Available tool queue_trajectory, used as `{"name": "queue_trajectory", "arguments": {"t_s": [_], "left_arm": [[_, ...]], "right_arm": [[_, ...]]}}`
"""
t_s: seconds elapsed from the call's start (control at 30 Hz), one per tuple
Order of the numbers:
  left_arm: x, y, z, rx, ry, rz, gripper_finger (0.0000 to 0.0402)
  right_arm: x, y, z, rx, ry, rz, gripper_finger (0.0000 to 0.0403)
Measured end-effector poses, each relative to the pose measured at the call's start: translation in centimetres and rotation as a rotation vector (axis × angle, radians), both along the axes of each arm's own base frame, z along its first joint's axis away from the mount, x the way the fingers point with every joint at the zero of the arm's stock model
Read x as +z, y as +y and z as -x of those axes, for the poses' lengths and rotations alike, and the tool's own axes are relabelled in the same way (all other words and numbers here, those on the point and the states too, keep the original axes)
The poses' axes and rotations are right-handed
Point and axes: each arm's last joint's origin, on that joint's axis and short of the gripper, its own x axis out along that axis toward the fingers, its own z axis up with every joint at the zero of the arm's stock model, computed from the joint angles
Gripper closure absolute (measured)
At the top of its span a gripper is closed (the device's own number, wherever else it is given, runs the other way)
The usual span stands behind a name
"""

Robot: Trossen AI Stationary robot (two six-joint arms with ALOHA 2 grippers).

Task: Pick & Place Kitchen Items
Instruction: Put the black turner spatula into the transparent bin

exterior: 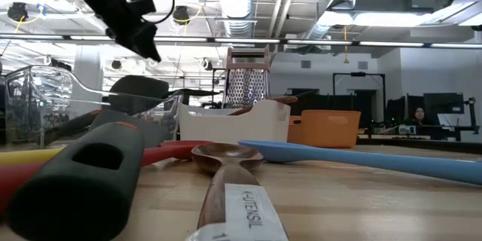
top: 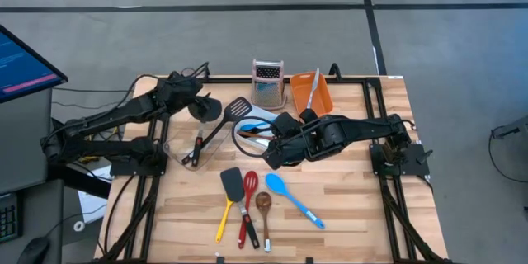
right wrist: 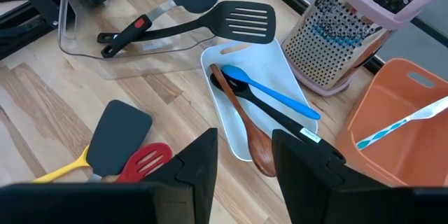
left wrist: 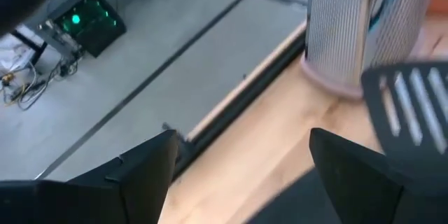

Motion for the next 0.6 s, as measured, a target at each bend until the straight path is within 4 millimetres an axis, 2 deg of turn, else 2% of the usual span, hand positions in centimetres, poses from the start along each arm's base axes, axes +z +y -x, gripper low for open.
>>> {"name": "queue_trajectory", "arguments": {"t_s": [0.13, 0.37, 0.6], "left_arm": [[0.8, 0.1, -0.7, -0.073, -0.127, -0.003, 0.0096], [2.5, -0.7, -2.1, -0.301, -0.445, 0.086, 0.0100], [3.6, -1.6, -2.9, -0.381, -0.640, 0.167, 0.0103]], "right_arm": [[0.0, 0.0, 0.0, 0.001, 0.001, 0.001, 0.0275], [0.0, -0.1, 0.0, 0.014, 0.011, 0.011, 0.0275], [0.0, -0.5, -0.1, 0.007, 0.011, 0.012, 0.0275]]}}
